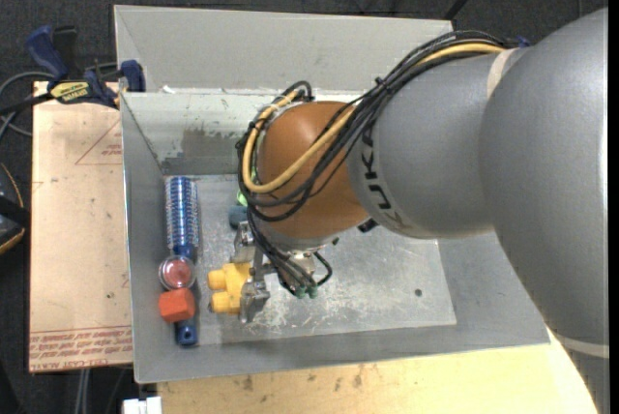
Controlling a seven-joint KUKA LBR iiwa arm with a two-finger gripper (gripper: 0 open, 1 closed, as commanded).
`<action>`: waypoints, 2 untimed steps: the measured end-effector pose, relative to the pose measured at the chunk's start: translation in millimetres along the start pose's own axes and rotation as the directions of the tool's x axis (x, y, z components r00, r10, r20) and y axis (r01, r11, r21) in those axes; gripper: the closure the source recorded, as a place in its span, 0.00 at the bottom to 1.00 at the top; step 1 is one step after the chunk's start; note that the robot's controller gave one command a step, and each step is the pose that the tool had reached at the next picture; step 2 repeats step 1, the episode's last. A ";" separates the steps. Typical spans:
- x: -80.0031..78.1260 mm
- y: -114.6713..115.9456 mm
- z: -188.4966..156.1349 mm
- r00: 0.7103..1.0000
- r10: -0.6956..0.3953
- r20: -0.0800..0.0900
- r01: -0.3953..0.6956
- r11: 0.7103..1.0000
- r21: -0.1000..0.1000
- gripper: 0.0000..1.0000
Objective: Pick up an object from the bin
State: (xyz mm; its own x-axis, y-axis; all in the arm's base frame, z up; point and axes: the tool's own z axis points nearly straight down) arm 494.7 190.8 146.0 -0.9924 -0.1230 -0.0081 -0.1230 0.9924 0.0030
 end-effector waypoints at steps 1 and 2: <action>-0.5 0.3 -3.6 1.000 0.002 -0.006 -0.002 1.000 0.001 1.00; -0.5 0.3 -3.6 1.000 0.002 -0.006 -0.002 1.000 0.001 1.00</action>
Offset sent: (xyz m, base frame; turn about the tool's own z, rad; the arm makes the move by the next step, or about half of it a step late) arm 0.0000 0.0000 0.0039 0.0000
